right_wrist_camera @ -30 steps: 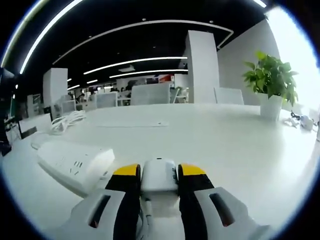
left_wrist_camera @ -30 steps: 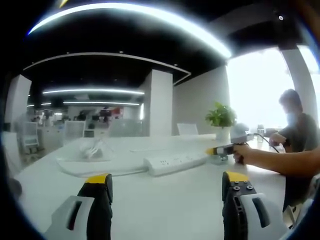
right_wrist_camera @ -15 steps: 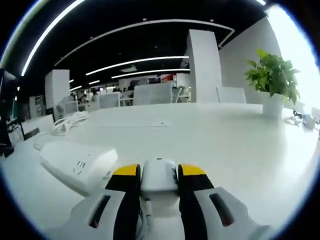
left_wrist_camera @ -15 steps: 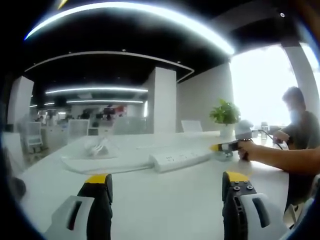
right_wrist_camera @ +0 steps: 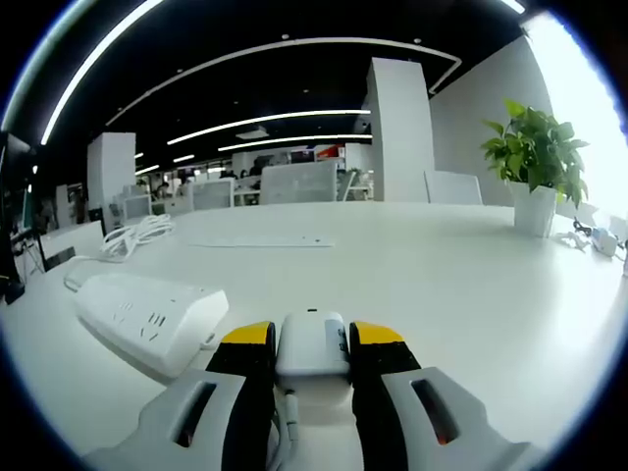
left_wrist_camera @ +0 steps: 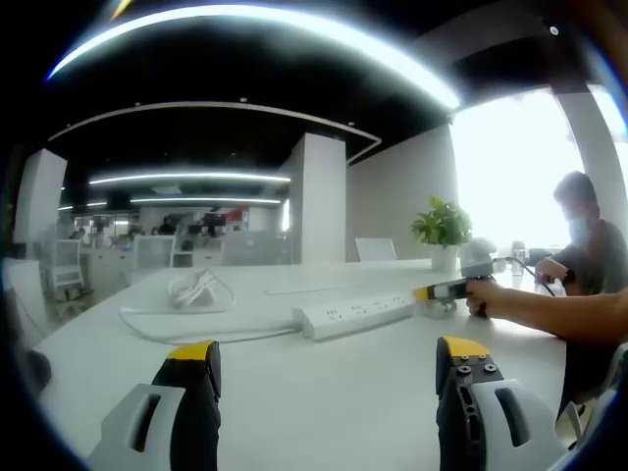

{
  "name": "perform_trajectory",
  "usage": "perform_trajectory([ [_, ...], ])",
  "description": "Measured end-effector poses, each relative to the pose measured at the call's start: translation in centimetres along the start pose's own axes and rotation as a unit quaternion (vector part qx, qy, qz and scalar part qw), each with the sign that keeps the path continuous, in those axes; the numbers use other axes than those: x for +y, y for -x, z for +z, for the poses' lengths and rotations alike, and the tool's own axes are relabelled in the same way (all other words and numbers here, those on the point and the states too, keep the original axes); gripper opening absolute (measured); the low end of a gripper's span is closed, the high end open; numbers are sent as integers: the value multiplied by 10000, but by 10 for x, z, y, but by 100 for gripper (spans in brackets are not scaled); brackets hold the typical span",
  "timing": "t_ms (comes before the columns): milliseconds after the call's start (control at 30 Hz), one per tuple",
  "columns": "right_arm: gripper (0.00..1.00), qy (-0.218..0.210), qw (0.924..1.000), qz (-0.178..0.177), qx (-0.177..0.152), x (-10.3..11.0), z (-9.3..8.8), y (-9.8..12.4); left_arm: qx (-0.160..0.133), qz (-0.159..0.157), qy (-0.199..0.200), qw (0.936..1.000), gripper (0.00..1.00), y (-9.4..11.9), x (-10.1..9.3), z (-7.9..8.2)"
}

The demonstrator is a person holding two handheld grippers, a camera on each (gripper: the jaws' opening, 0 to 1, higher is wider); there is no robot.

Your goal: Straighten the power strip on the desk, plug the charger into it

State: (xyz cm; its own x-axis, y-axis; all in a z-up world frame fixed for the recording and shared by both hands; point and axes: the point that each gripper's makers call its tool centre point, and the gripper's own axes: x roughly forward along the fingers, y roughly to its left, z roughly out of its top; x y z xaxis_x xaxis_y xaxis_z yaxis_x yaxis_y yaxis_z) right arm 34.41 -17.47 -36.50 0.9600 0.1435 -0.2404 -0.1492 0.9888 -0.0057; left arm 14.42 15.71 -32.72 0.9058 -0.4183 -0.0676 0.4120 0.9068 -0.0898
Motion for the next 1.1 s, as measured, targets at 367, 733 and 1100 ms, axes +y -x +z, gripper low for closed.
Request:
perform_trajectory([
  [367,33,-72,9999,-100,108,-4,-4,-3,-20,6,7,10000,93,0,1,0],
  [733,30,-65,9998,-78,164,-2,-8,1,-19,-8,13,10000,93,-1,1,-1],
  [1100,28,97,9998,48,157,-3,-7,-3,-14,-5,37,10000,93,0,2,-2],
])
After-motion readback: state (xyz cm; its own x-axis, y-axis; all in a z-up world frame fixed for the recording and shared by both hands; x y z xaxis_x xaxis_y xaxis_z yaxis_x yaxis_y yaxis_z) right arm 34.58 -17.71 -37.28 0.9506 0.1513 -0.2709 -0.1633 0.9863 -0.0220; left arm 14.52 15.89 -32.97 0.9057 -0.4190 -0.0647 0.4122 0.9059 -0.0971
